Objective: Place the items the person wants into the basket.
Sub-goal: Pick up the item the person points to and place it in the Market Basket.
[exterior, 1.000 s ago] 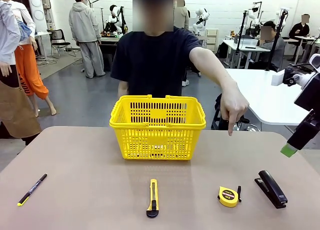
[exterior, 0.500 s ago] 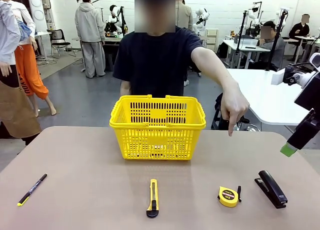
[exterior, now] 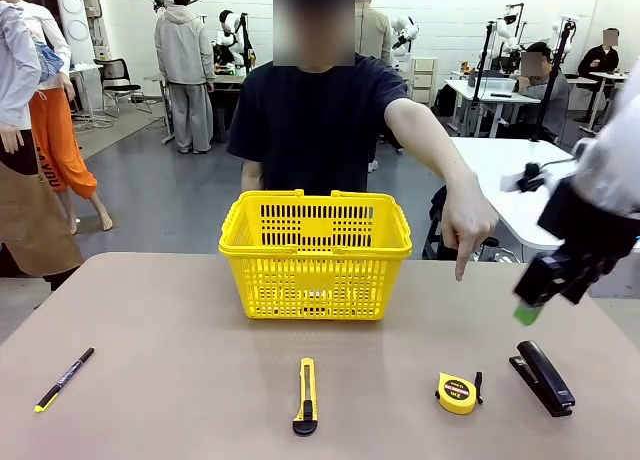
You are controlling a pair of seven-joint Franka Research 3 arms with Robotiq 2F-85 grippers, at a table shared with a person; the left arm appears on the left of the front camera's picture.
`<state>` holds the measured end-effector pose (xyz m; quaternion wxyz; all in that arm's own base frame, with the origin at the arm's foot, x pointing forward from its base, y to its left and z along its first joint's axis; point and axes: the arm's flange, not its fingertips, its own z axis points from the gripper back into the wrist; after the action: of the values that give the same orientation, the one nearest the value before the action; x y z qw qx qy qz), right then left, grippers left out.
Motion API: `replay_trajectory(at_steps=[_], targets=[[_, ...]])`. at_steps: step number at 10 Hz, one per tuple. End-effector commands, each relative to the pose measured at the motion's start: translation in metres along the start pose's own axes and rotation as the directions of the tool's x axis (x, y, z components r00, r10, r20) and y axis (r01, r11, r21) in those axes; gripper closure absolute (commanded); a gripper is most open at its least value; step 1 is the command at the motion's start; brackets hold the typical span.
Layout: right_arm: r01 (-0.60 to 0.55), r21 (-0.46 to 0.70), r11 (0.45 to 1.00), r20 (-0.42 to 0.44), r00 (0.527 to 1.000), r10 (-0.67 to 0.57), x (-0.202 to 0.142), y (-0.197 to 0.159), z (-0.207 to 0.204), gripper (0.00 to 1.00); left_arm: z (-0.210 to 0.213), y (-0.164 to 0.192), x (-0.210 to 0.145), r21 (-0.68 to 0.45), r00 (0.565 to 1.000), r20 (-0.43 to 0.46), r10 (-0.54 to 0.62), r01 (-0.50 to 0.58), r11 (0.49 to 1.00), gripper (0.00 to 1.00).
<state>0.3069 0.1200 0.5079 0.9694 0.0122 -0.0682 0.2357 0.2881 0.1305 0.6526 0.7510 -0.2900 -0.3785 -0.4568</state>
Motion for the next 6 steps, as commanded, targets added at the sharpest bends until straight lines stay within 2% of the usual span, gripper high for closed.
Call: replay_trajectory(at_steps=[1, 3, 5, 6], targets=[[0.106, 0.013, 0.994, -0.045, 0.993, -0.105, 0.036, 0.015, -0.023, 0.00, 0.001, 0.001, -0.001, -0.007, 1.000, 0.019, -0.022, 0.022, 1.000, 0.00], [0.119, 0.025, 0.993, -0.005, 0.993, -0.118, 0.042, 0.016, -0.036, 0.00, 0.001, 0.001, -0.001, -0.007, 1.000, 0.019, -0.022, 0.022, 1.000, 0.00], [0.068, 0.012, 0.998, 0.098, 0.993, -0.069, 0.035, 0.017, -0.033, 0.00, 0.001, 0.001, -0.001, -0.007, 1.000, 0.019, -0.022, 0.022, 1.000, 0.00], [0.106, 0.010, 0.994, -0.016, 0.994, -0.106, 0.041, 0.014, -0.040, 0.00, 0.001, 0.001, -0.001, -0.007, 1.000, 0.019, -0.022, 0.022, 1.000, 0.00]])
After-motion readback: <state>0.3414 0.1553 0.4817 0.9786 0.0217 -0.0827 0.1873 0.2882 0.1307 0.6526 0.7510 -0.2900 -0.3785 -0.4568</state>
